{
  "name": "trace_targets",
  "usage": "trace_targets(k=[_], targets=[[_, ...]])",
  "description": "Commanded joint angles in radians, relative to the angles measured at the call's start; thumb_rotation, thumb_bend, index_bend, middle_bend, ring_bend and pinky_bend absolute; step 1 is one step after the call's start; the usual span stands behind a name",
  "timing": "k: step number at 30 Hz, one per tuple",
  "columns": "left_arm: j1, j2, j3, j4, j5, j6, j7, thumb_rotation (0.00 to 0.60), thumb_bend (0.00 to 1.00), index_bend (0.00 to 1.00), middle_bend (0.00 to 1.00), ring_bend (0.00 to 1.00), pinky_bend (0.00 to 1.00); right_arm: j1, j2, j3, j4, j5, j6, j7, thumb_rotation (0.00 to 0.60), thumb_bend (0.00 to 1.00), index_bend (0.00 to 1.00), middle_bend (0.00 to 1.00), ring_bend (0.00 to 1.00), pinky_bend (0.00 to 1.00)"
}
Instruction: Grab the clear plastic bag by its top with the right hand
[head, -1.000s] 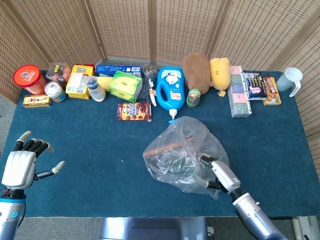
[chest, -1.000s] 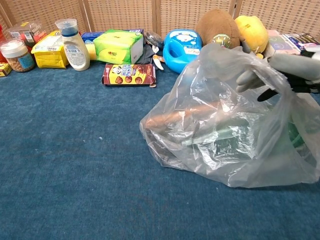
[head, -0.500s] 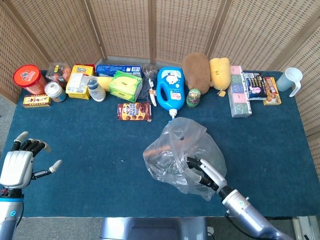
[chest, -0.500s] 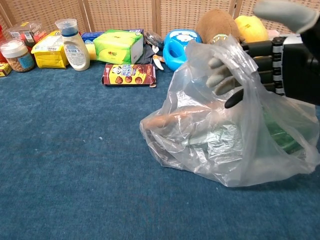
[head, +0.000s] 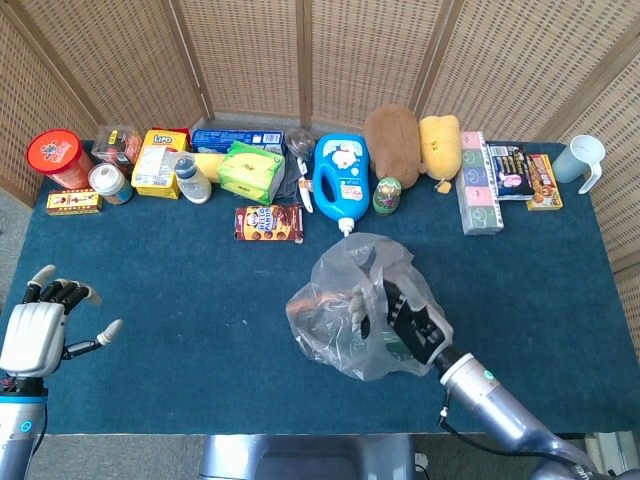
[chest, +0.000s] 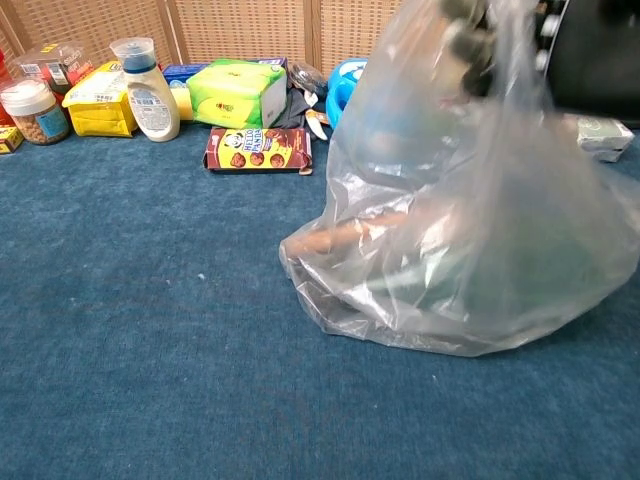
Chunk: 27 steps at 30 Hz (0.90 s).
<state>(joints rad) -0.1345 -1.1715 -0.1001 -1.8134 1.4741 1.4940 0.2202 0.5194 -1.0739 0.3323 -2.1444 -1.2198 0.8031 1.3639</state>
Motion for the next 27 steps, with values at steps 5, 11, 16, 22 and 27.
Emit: trace_targets(k=[5,11,16,22,27], targets=[[0.001,-0.005,0.004,0.002,-0.004,0.0,-0.002,0.021,0.17,0.47,0.43,0.31,0.1,0.004,0.076,0.092,-0.057,0.13,-0.012,0.038,0.133,0.38,0.48,0.62,0.76,0.9],[0.002,-0.009,0.005,0.003,-0.004,0.003,-0.005,0.02,0.17,0.47,0.43,0.31,0.1,-0.002,0.154,0.166,-0.104,0.194,-0.07,0.106,0.268,0.41,0.51,0.64,0.81,0.96],[0.004,-0.017,0.012,0.008,-0.006,0.001,-0.011,0.019,0.17,0.47,0.43,0.31,0.1,-0.022,0.223,0.268,-0.137,0.242,-0.096,0.187,0.435,0.44,0.56,0.68,0.86,1.0],[0.008,-0.023,0.019,0.012,-0.001,0.006,-0.014,0.022,0.17,0.47,0.43,0.31,0.1,-0.059,0.27,0.351,-0.149,0.271,-0.102,0.249,0.542,0.45,0.6,0.71,0.88,1.0],[0.017,-0.024,0.027,0.01,0.001,0.014,-0.014,0.021,0.17,0.47,0.43,0.31,0.1,-0.105,0.301,0.427,-0.156,0.27,-0.105,0.323,0.564,0.46,0.62,0.73,0.88,1.0]])
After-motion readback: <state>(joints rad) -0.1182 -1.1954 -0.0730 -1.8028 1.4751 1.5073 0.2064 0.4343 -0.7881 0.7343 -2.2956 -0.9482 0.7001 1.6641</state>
